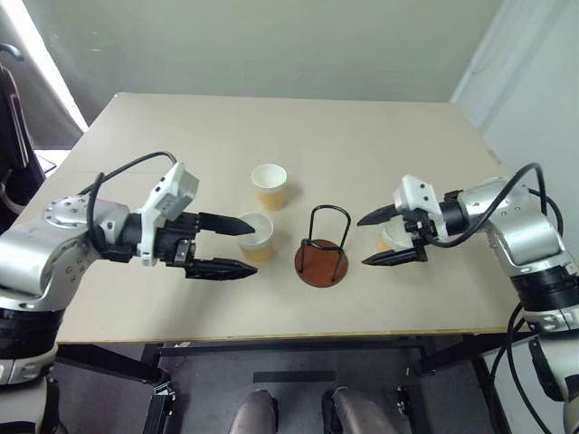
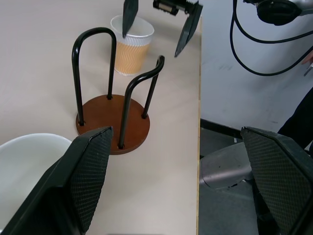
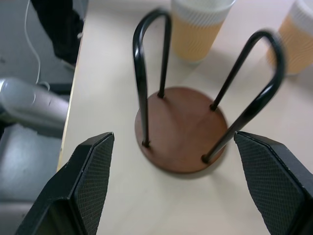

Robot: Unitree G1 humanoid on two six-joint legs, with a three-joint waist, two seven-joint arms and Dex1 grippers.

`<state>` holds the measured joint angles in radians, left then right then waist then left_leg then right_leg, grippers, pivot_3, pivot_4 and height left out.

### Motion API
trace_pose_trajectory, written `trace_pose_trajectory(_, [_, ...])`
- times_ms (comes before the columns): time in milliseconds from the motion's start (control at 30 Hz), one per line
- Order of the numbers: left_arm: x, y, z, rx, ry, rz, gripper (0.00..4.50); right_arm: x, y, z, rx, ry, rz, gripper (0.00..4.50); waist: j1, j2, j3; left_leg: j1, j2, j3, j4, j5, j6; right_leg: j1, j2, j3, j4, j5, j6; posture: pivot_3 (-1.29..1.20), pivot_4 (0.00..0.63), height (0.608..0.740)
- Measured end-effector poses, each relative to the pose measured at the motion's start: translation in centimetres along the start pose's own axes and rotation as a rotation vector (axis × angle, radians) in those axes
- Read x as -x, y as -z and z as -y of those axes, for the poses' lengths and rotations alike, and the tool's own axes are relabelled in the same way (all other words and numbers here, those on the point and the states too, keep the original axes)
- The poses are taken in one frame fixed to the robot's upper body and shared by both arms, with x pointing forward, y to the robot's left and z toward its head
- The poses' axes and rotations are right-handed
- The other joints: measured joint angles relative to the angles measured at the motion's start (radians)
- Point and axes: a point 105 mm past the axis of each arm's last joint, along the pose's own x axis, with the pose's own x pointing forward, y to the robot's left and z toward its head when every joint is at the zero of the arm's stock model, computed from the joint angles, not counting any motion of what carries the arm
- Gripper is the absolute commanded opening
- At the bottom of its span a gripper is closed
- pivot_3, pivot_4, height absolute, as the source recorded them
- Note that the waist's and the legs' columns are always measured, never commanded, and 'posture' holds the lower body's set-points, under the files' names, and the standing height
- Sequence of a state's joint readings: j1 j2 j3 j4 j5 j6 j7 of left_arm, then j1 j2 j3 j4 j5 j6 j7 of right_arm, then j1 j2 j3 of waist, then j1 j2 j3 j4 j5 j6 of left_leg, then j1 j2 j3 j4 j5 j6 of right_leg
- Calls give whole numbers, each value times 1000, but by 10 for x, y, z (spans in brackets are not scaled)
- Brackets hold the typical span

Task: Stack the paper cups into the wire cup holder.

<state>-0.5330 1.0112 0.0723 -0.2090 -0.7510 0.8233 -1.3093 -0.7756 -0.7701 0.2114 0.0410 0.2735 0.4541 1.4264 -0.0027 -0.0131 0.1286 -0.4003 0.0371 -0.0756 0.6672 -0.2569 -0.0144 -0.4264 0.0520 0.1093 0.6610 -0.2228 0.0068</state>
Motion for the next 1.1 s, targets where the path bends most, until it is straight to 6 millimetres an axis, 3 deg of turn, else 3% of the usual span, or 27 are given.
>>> trace_pose_trajectory(267, [13, -10, -19, -60, -93, 11, 4500, 25, -19, 25, -6, 161, 61, 3983, 1, 0, 0, 0, 0, 0, 0, 0, 0, 0, 0, 0, 0, 0, 0, 0, 150, 740])
trace_pose_trajectory(467, [21, -8, -29, -101, -147, -14, 4500, 32, -4, 19, -24, 163, 10, 3983, 2, 0, 0, 0, 0, 0, -1, 0, 0, 0, 0, 0, -1, 0, 0, 0, 150, 740])
trace_pose_trajectory(767, [40, -15, -76, -298, -341, -129, 4500, 36, -8, 22, -8, 187, 3, 3983, 2, 0, 0, 0, 0, -1, -1, 0, 0, 0, 0, 0, 0, 1, 1, 0, 150, 740])
trace_pose_trajectory(900, [36, -20, -93, -414, -384, -175, 4500, 32, -22, 24, 10, 190, 47, 3983, 2, 0, 0, -1, 0, -1, -1, 0, 1, 0, 0, 0, -1, 1, 2, 0, 150, 740])
trace_pose_trajectory(1100, [24, -18, -115, -551, -407, -256, 4500, 33, -67, 23, 71, 181, 182, 3983, 1, 0, 0, -3, 0, -1, -1, 0, 1, -2, 0, 0, -2, 1, 3, 0, 150, 740])
